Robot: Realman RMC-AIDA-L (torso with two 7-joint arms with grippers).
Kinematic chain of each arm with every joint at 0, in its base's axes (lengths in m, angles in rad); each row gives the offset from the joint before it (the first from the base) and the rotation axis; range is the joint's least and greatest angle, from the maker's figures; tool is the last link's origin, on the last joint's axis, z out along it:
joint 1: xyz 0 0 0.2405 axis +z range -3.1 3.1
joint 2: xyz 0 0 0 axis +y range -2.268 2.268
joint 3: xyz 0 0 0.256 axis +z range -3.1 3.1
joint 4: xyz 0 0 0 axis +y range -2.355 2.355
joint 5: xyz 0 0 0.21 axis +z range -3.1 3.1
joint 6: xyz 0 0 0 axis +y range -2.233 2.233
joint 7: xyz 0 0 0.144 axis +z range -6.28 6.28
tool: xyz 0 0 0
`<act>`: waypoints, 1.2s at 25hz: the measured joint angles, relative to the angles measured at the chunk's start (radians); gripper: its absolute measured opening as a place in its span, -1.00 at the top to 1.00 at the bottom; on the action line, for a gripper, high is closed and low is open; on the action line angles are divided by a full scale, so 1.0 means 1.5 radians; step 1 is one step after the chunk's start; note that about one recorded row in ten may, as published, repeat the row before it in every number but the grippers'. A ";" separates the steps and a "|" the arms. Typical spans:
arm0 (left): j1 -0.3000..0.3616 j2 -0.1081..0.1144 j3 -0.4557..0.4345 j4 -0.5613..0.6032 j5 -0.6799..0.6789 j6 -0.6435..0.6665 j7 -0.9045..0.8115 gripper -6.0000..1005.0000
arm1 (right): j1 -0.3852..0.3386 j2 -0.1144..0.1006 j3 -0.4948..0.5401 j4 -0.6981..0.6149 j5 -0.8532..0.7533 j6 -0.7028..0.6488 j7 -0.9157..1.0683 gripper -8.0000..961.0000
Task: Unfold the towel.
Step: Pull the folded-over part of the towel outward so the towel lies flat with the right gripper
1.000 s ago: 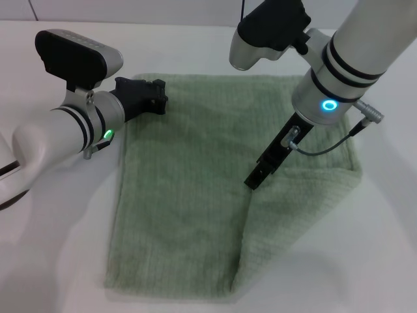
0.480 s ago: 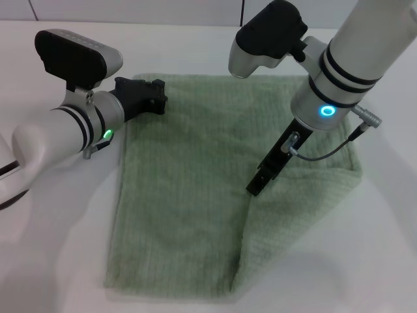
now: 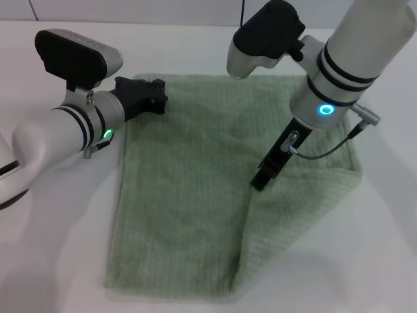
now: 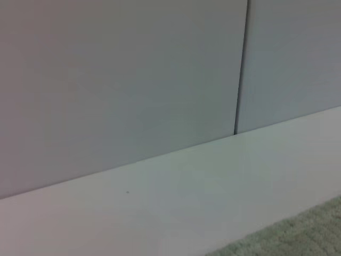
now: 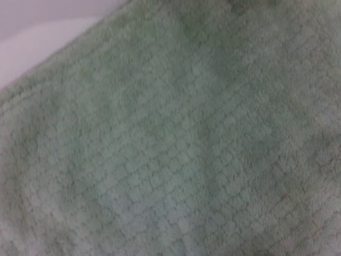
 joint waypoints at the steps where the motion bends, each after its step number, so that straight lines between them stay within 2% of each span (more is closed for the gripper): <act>1: 0.000 0.000 0.000 0.001 0.000 0.000 0.000 0.95 | 0.002 0.000 -0.001 0.004 0.000 0.000 -0.001 -0.37; 6: 0.000 0.000 -0.002 0.001 0.000 0.000 0.000 0.95 | 0.017 0.001 -0.003 0.036 0.000 -0.003 -0.009 -0.09; 17: 0.000 0.000 -0.004 0.001 0.000 0.000 0.000 0.94 | 0.020 0.001 -0.005 0.020 0.002 0.003 -0.032 0.78; 22: 0.002 0.001 -0.005 0.001 0.000 0.000 0.000 0.94 | 0.021 0.001 -0.021 -0.027 -0.001 0.037 -0.035 0.94; 27: 0.002 0.001 -0.005 0.001 0.000 0.000 0.000 0.94 | 0.031 0.000 -0.022 -0.110 0.001 0.132 -0.040 0.96; 30: 0.002 0.001 -0.004 0.001 0.000 0.000 0.000 0.94 | 0.043 0.001 -0.024 -0.114 0.005 0.164 -0.045 0.96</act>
